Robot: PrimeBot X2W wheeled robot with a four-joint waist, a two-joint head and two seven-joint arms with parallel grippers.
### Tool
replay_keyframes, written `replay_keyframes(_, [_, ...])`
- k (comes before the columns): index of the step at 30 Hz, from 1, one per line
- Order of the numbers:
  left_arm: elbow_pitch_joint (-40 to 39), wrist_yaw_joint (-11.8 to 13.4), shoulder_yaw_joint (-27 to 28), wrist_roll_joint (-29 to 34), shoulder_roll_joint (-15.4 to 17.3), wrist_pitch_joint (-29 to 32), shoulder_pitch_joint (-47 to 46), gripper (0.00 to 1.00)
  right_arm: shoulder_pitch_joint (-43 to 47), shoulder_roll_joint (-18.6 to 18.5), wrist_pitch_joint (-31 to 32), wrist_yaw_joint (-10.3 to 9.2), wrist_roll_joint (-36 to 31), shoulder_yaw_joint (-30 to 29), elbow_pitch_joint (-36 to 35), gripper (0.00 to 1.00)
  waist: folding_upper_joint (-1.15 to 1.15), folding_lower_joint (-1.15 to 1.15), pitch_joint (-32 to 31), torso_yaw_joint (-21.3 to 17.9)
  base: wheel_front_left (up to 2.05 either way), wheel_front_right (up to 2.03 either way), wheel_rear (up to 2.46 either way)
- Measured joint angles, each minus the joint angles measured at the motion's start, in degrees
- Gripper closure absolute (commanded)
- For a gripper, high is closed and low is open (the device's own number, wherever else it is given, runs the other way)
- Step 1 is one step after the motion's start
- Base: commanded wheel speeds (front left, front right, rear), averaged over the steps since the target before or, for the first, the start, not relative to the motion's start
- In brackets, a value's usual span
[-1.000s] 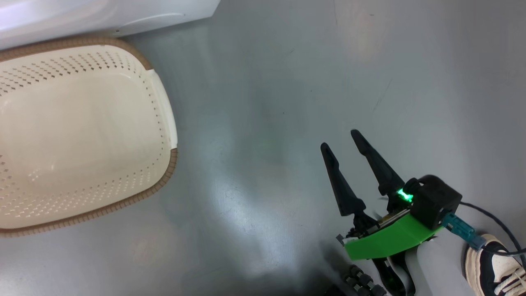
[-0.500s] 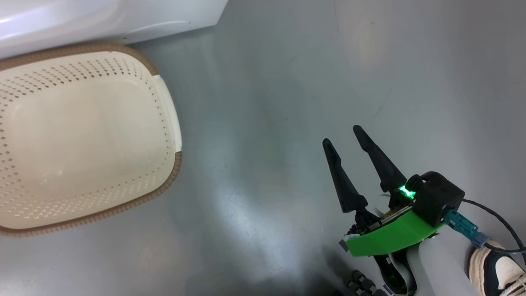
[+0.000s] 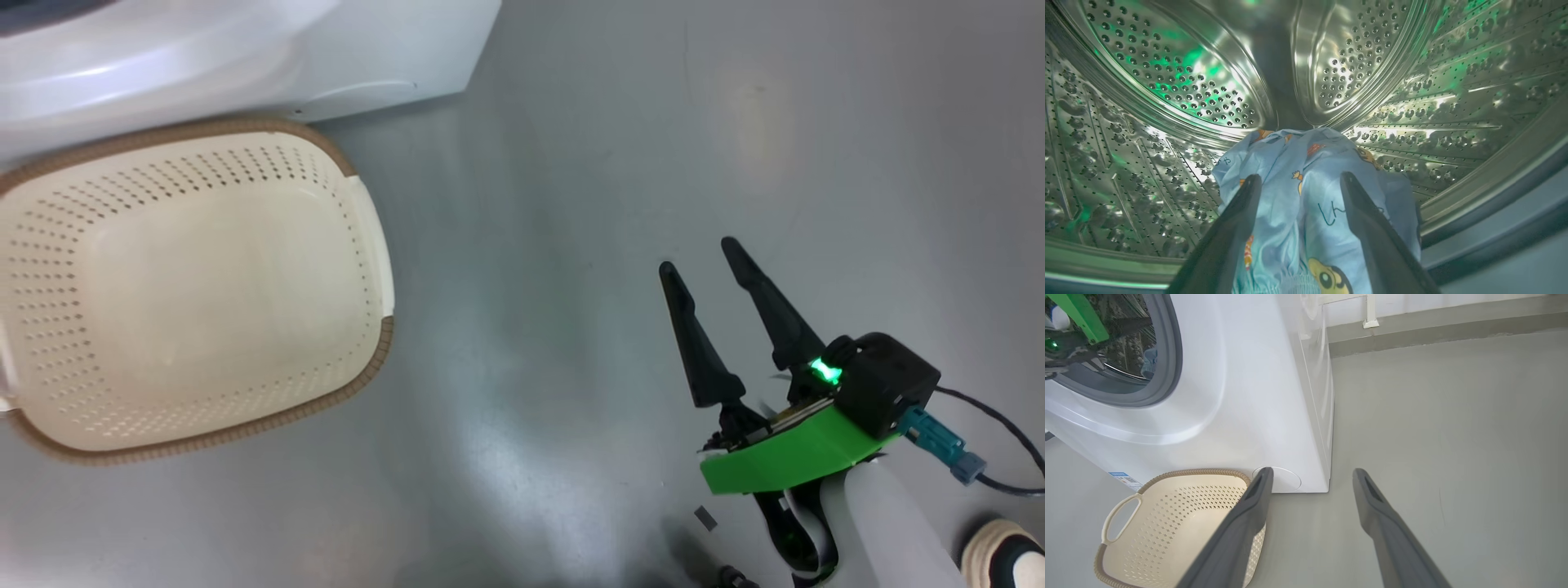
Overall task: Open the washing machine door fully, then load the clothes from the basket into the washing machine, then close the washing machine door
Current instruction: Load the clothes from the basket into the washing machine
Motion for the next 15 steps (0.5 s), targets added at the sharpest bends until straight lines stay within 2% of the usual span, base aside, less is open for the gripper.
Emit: replay_keyframes(15, [-13.6,1.0,2.6,-1.9,-2.2,0.0,18.9,0.00,-0.2,0.0,0.0,0.00,-0.6,-2.5,0.6,0.00,0.00,0.00,-7.0,3.0,0.00,0.00,0.00])
